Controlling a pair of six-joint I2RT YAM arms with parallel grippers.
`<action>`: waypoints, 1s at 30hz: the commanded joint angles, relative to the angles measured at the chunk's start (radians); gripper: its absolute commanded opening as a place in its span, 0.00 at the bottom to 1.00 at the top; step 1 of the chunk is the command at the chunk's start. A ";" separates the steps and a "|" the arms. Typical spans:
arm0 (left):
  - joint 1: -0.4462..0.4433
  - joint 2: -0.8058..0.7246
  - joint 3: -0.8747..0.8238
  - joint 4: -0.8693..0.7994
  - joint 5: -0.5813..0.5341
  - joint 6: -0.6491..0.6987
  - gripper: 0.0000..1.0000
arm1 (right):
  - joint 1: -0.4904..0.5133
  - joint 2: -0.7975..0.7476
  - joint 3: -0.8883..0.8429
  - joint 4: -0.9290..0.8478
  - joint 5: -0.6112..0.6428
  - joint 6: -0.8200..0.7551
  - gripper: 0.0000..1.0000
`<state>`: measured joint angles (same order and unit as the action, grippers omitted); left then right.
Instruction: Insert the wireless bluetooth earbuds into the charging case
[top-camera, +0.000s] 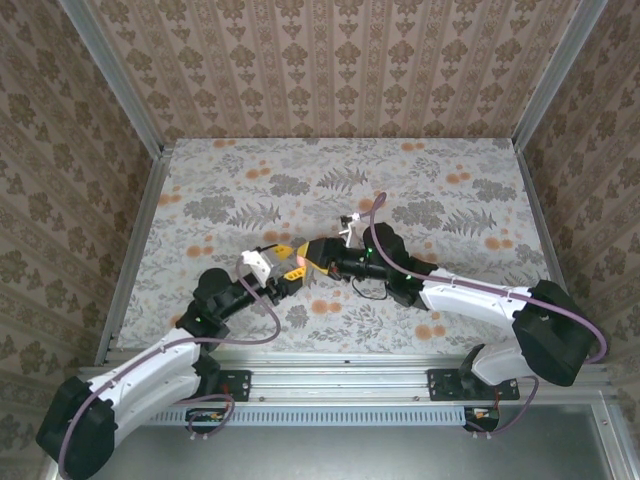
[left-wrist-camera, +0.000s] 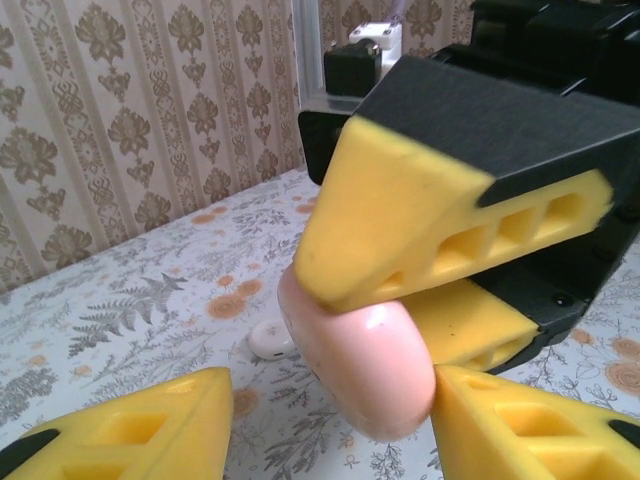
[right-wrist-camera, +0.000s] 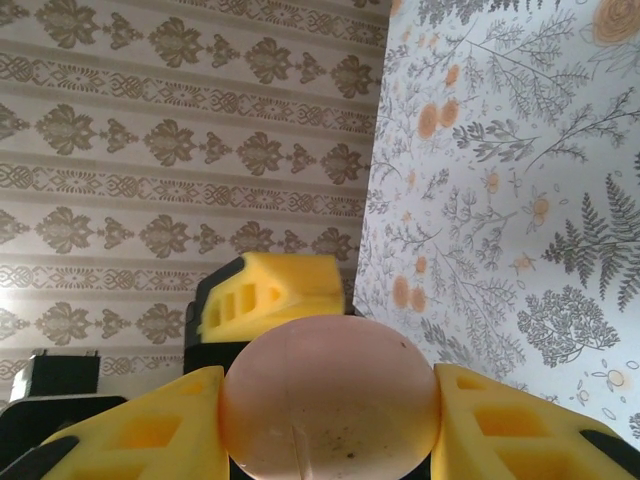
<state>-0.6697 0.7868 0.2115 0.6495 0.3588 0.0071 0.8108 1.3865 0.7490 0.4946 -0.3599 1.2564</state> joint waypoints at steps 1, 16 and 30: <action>-0.009 0.023 0.026 0.063 -0.013 -0.047 0.54 | 0.015 -0.021 -0.013 0.061 0.029 0.018 0.40; -0.016 0.058 0.051 0.104 -0.016 -0.097 0.47 | 0.041 -0.023 -0.030 0.071 0.057 0.022 0.40; -0.019 0.042 0.085 0.058 0.022 -0.091 0.20 | 0.059 -0.055 -0.060 0.038 0.095 -0.011 0.49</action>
<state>-0.6891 0.8494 0.2443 0.6956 0.3748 -0.0841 0.8513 1.3716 0.7170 0.5503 -0.2562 1.2606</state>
